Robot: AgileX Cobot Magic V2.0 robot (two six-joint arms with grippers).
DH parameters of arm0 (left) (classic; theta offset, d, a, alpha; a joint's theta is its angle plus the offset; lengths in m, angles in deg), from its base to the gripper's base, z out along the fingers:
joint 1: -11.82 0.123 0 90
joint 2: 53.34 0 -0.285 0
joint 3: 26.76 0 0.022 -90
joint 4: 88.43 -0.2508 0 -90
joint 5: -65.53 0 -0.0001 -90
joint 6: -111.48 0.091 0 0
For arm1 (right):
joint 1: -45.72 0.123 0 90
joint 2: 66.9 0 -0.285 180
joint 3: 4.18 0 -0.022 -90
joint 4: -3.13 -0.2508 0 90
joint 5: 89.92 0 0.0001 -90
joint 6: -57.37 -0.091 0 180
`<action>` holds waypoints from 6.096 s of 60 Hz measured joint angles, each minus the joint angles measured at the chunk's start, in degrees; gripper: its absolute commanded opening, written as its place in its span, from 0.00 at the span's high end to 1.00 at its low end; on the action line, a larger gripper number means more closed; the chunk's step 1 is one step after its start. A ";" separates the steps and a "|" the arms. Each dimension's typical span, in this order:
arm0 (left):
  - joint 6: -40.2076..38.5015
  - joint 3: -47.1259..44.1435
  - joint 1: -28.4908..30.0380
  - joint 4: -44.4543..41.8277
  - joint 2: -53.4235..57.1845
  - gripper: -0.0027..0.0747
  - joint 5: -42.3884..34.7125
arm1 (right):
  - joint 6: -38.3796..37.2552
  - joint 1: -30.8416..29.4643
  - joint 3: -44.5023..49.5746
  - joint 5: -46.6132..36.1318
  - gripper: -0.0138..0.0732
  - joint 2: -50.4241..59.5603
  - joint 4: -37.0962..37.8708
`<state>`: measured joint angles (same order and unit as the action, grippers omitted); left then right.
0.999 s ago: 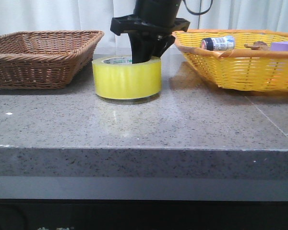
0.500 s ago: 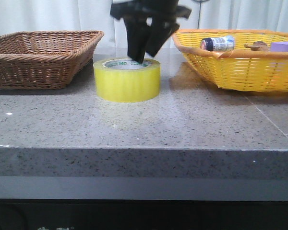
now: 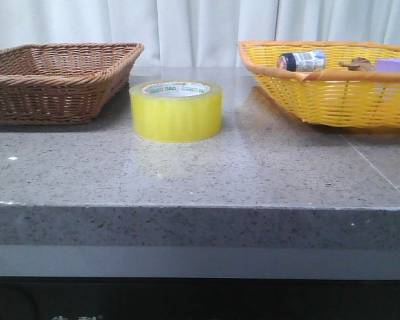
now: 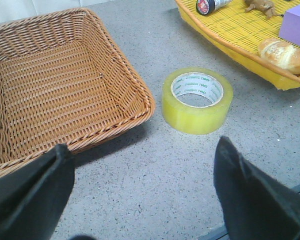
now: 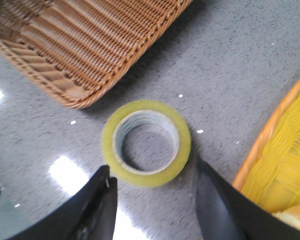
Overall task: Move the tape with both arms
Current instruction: 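Open the right gripper and withdraw it back toward the robot, then lower the left gripper over the tape roll and grasp its rim, then lift the tape with the left gripper toward the brown basket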
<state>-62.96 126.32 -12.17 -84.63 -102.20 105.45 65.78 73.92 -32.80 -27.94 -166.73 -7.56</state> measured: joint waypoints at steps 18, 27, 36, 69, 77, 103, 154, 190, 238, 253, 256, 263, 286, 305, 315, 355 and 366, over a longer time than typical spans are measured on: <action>0.00 0.00 0.00 0.00 0.00 0.24 0.00 | -0.14 0.00 23.40 -11.41 0.40 19.52 -3.11; 0.00 0.00 0.00 0.00 0.00 0.24 0.00 | -0.16 0.00 32.76 -13.78 0.40 27.78 -3.11; 0.00 0.00 0.00 0.00 0.00 0.23 0.00 | -0.16 0.00 40.29 -14.07 0.40 35.18 -3.11; 0.00 0.00 0.00 0.00 0.00 0.24 0.00 | -0.26 0.00 56.48 -15.55 0.40 55.38 -3.01; 0.00 0.00 0.00 0.00 0.00 0.23 0.00 | -0.26 0.00 56.71 -15.55 0.40 55.48 -3.01; 3.67 3.45 0.00 0.09 -4.67 0.24 -2.06 | -0.26 0.00 56.71 -15.55 0.40 55.48 -3.01; 34.25 38.15 0.00 6.47 -43.38 0.24 25.00 | -0.26 0.00 56.73 -15.45 0.40 55.48 -3.01; 47.63 46.77 -5.76 14.10 -56.16 0.24 27.73 | -0.39 0.00 56.73 -15.45 0.40 55.48 -3.01; 48.13 49.57 -9.90 9.23 -71.75 0.24 27.04 | -0.34 0.00 56.73 -15.45 0.40 55.48 -3.01; 48.13 49.89 -9.90 9.35 -72.52 0.52 27.32 | -0.34 0.00 56.73 -15.45 0.40 55.48 -3.01; 48.13 50.03 -9.90 9.35 -72.56 0.59 27.18 | -0.34 0.00 56.73 -15.45 0.40 55.48 -3.01; 48.13 50.03 -9.90 9.44 -72.66 0.72 26.75 | -0.34 0.00 56.73 -15.45 0.40 55.48 -3.01; 44.84 54.10 -9.90 9.06 -73.95 0.75 28.66 | -0.34 0.00 56.73 -15.45 0.40 55.48 -3.01; 38.25 66.55 -9.90 8.97 -74.20 0.75 32.03 | -0.34 0.00 56.73 -15.45 0.40 55.48 -3.01; 34.76 71.84 -9.79 8.57 -74.20 0.75 32.32 | -0.34 0.00 56.73 -15.45 0.40 55.48 -3.01; 12.87 75.10 2.80 -3.08 -74.20 0.75 33.03 | -0.34 0.00 56.73 -15.45 0.40 55.48 -3.01; 6.47 75.10 6.71 -3.08 -74.68 0.75 33.03 | -0.34 0.00 56.73 -15.45 0.40 55.48 -3.01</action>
<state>-56.49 201.42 -5.46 -87.71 -176.88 138.48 65.44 73.92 23.94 -43.39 -111.26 -10.57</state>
